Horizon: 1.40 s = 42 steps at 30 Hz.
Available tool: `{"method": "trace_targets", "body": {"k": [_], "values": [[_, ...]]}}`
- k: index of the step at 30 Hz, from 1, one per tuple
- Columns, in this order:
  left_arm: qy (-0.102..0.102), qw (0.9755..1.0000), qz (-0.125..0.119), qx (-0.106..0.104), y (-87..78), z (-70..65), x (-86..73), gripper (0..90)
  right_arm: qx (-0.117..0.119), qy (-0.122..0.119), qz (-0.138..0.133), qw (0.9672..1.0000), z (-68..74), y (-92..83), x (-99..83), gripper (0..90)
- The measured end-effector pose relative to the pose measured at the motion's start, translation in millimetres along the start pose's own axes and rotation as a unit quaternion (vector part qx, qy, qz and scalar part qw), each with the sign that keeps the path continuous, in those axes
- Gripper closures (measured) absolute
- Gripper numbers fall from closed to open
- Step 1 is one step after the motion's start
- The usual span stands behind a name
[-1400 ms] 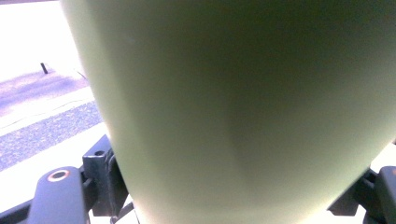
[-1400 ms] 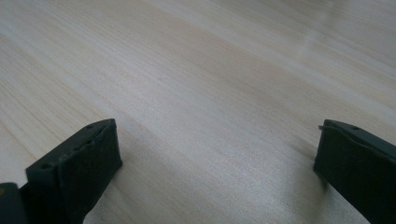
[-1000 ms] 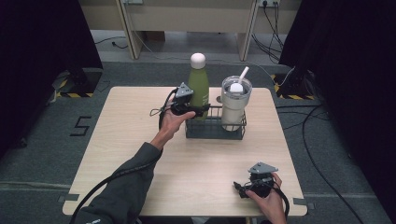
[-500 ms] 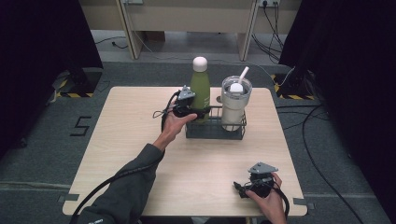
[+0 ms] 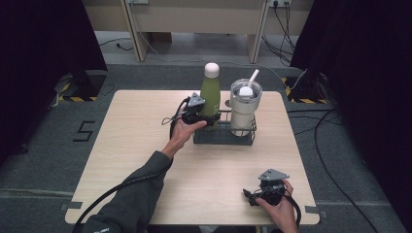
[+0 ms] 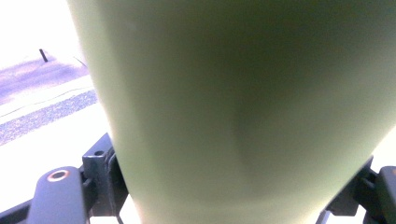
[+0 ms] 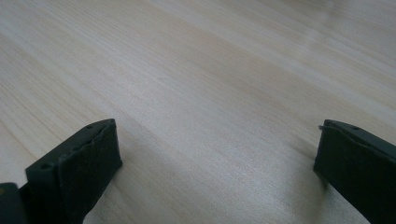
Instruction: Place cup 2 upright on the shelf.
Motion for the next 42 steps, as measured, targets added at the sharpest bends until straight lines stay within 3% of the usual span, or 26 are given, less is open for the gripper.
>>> {"method": "trace_targets", "body": {"k": [28, 38, 42], "values": [[0.015, 0.9999, 0.005, 0.0, 6.2, -4.2, -13.2, 20.2, 0.0, -0.004, 0.0, 1.0, -0.1, -0.1, 0.1, 0.6], [0.003, 1.0, -0.005, -0.006, 2.1, -0.3, -17.8, 20.1, 0.0, -0.003, 0.0, 1.0, -0.1, -0.1, 0.0, 0.6], [0.02, 0.9998, -0.002, -0.007, 0.6, -2.5, -18.9, 20.0, 0.0, -0.003, 0.0, 1.0, -0.1, -0.1, 0.1, 0.5]]}}
Point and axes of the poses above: each handheld gripper's, and its own axes: y roughly forward along the jaws, x roughly out of its top, z roughly to its left, the point moved 1 cm from there along y, roughly forward along the jaws, and after that the axes turned 1 degree about -z, right-handed, at the moved point
